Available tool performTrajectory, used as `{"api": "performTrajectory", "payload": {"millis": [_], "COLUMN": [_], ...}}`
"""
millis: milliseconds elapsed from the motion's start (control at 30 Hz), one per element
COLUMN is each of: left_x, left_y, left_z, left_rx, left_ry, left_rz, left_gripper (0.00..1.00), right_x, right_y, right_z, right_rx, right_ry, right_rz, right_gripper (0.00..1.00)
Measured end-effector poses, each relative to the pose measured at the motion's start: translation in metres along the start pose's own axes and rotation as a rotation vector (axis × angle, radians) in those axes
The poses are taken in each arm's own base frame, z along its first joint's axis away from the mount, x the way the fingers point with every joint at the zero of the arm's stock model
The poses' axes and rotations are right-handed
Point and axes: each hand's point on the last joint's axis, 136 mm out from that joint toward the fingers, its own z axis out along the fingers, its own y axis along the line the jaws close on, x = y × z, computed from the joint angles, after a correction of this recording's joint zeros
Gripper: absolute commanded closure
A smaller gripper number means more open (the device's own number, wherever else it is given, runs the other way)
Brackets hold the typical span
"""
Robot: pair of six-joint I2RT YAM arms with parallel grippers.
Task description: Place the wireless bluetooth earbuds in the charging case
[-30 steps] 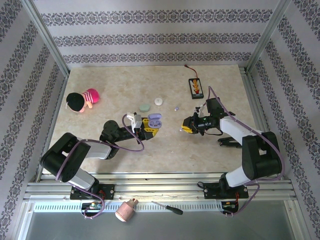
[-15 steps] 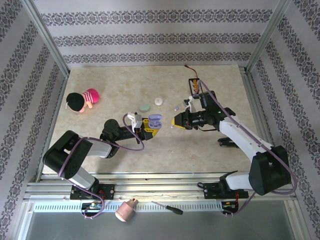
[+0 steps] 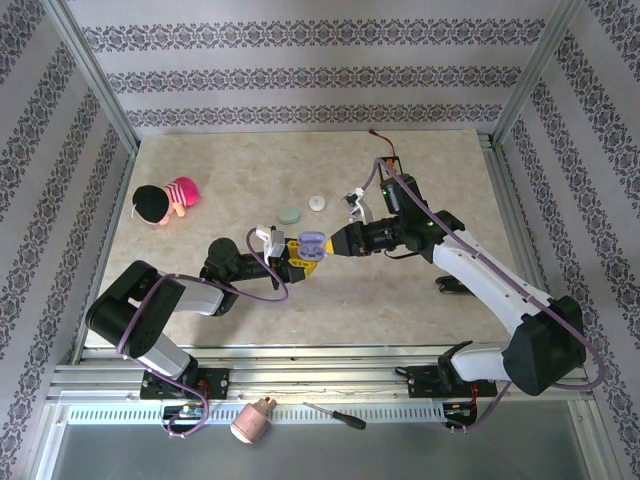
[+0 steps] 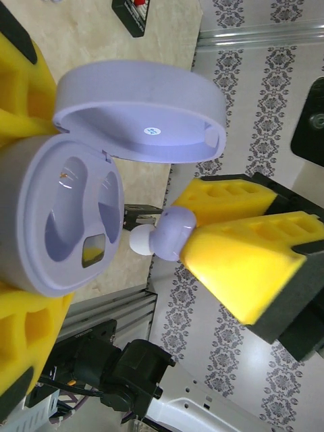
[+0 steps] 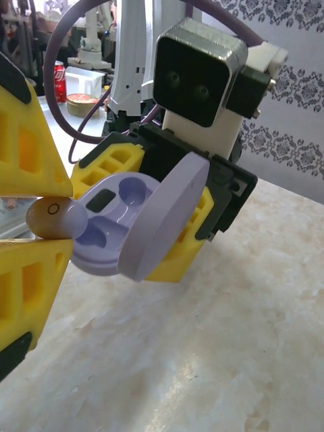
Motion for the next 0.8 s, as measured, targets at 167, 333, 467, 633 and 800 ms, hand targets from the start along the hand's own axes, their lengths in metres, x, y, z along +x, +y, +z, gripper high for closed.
{"api": "performTrajectory", "payload": {"millis": [167,333,467,633,800], "left_x": [0.001,-0.001,-0.001,-0.001,-0.001], "left_y": [0.0,-0.001,-0.001,-0.001,-0.001], "left_z": [0.001,0.002,0.002,0.002,0.002], "left_rx": [0.007,0.018,0.019,0.022,0.022], "left_ry": [0.003,0.002,0.002,0.003,0.003], "left_rz": [-0.005,-0.004,-0.01,-0.019,-0.02], "left_gripper": [0.67,0.67,0.67,0.67,0.67], "right_x": [-0.001,-0.003,-0.002,-0.004,-0.004], "right_y": [0.01,0.011,0.006,0.003,0.001], "right_z": [0.003,0.006,0.01,0.01,0.011], "right_rx": [-0.008,0.0,0.018,0.037,0.04], "right_ry": [0.005,0.007,0.011,0.005,0.006], "right_rz": [-0.045,-0.068,-0.069,-0.083,-0.084], "right_gripper": [0.81,0.81,0.81,0.81,0.81]}}
